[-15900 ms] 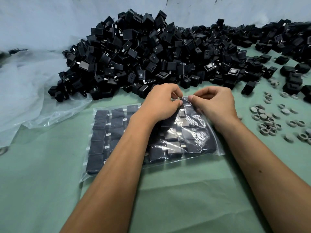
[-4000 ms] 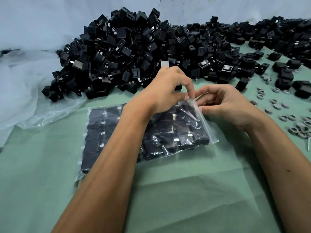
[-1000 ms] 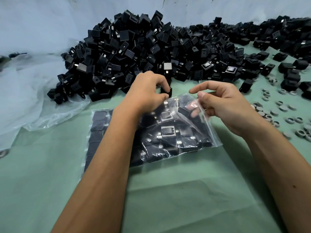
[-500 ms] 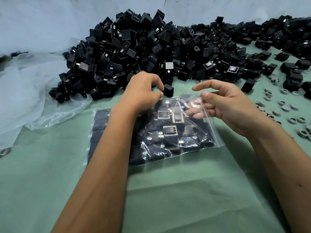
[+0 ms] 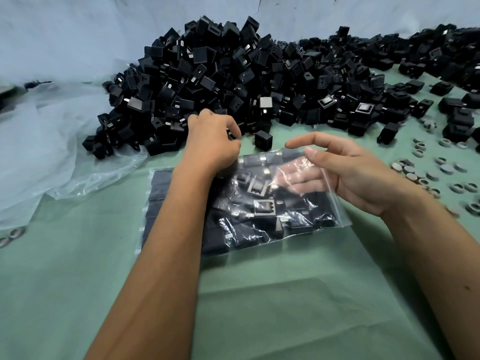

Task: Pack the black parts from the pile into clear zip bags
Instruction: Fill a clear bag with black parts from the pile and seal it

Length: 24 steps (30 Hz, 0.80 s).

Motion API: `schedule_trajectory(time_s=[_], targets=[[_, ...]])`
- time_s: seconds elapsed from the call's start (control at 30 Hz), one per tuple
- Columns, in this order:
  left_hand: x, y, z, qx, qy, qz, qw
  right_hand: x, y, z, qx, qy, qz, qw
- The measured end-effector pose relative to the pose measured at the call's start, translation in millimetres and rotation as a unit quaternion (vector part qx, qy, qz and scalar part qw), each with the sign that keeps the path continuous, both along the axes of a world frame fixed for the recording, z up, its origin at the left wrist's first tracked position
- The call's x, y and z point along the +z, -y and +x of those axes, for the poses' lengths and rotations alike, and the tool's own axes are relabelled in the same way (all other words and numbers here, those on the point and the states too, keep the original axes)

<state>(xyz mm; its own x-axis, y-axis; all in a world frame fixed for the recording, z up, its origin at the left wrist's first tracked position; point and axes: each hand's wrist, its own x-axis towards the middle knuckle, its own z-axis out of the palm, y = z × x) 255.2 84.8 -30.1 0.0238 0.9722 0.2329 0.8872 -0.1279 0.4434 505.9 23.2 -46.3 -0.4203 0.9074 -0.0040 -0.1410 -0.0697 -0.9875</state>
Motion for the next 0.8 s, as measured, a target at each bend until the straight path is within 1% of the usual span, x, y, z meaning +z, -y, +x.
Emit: schedule_trajectory(time_s=[0.03,0.1,0.17,0.2,0.27,0.33,0.37,0.47,0.57,0.63,0.73,0.8], targets=[[-1,-1,-2,0.007,0.002,-0.016,1.0,2,-1,2,-0.033,0.011,0.003,0.999],[-3,-1,-4,0.012,0.006,-0.047,0.999,2,-5,6,-0.144,0.075,0.032,0.986],[-3,-2,-6,0.014,0.014,-0.059,0.998,-1,-9,10,-0.264,0.154,0.072,0.949],[-4,-2,-7,0.012,0.021,-0.061,0.998,-1,-11,10,-0.307,0.174,0.092,0.931],[-3,-2,-7,0.012,0.027,-0.058,0.998,5,-13,4,-0.343,0.189,0.14,0.91],[-3,-2,-9,0.016,0.028,-0.055,0.998,18,-16,-9,-0.33,0.213,0.193,0.899],[-2,-2,-9,0.02,0.033,-0.056,0.998,25,-19,-17,-0.317,0.239,0.225,0.89],[0,-2,-14,0.033,0.059,-0.052,0.996,46,-40,-49,-0.271,0.345,0.296,0.848],[3,0,-20,0.065,0.115,-0.055,0.99,51,-62,-91,-0.172,0.456,0.314,0.815],[5,1,-23,0.089,0.132,-0.049,0.986,46,-73,-120,-0.103,0.5,0.331,0.794],[8,3,-25,0.13,0.147,-0.031,0.98,33,-87,-151,-0.053,0.548,0.351,0.757],[10,2,-27,0.16,0.155,-0.018,0.975,26,-95,-161,-0.033,0.575,0.336,0.745]])
